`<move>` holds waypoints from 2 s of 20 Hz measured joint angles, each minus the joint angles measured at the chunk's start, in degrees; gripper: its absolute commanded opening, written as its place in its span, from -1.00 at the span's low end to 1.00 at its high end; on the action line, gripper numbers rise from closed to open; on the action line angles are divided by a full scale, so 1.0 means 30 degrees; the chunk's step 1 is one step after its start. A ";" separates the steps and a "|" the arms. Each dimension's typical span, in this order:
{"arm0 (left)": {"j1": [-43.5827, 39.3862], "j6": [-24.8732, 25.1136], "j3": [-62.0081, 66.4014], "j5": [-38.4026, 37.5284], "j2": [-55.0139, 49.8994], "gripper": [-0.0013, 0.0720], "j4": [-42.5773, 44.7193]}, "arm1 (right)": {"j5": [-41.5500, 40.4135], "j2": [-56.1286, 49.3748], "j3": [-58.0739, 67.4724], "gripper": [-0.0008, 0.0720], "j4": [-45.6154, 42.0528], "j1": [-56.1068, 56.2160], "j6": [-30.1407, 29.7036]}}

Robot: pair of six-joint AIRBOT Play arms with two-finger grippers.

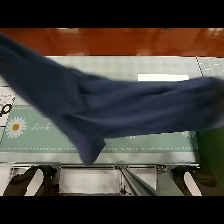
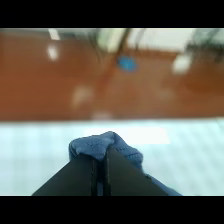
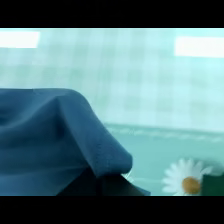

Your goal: Fold the shirts.

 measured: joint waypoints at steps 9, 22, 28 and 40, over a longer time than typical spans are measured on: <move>-0.4779 0.0160 -0.4983 0.4182 -1.0440 -0.89 -0.1224 | -0.6965 -0.8750 -0.5996 -0.91 0.0823 -0.0015 -0.1071; -0.1071 0.0350 -0.2076 -0.1297 -1.5096 0.41 -0.1719 | -0.5020 -1.6713 -0.1625 0.15 0.1137 -0.4204 0.0117; 0.1902 0.0809 -0.9646 -0.0780 -0.9908 0.41 -0.1355 | -0.6921 -1.2888 -0.9012 0.15 0.3803 -0.8080 -0.1610; -0.2776 0.1486 -1.5249 0.3730 -1.0418 0.41 -0.4299 | -0.7606 -1.1526 -1.2480 0.15 0.8918 -0.8451 -0.5071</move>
